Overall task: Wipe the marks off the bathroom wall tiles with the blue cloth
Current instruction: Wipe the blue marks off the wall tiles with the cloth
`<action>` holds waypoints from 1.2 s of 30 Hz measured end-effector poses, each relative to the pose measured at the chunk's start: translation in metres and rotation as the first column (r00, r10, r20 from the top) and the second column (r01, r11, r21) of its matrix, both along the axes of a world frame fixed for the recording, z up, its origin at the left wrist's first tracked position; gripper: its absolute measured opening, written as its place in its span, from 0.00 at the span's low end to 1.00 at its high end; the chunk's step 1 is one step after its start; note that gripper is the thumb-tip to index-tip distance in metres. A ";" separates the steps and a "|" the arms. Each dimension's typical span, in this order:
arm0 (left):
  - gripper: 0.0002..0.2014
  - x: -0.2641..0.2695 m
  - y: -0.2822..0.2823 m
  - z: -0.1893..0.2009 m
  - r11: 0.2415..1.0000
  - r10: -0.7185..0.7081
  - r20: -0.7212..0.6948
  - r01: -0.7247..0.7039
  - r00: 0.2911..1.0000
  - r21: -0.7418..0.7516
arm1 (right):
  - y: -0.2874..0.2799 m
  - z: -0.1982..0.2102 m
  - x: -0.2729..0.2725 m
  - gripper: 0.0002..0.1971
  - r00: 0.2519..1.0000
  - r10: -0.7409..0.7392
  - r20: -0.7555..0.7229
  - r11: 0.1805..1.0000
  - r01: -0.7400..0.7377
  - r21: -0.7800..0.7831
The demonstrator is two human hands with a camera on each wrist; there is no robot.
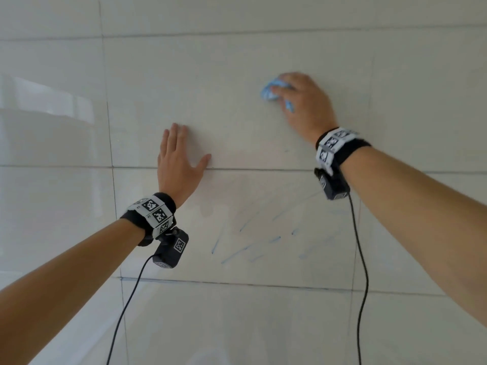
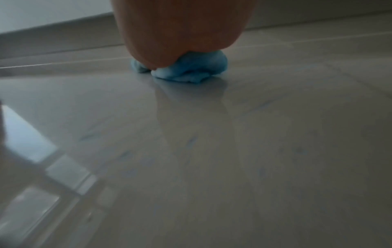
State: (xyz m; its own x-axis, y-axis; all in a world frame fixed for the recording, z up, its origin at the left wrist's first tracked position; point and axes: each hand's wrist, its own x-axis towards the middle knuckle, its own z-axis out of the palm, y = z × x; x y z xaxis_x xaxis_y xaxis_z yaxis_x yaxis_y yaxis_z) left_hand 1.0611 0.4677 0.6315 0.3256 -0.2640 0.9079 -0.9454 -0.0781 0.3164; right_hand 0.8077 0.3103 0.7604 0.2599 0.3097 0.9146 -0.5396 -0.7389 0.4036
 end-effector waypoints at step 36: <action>0.44 -0.046 -0.032 0.007 0.999 0.041 0.057 -0.041 0.998 -0.013 | -0.005 -0.125 -0.012 0.13 0.963 0.091 -0.254 0.991 -0.113 -0.075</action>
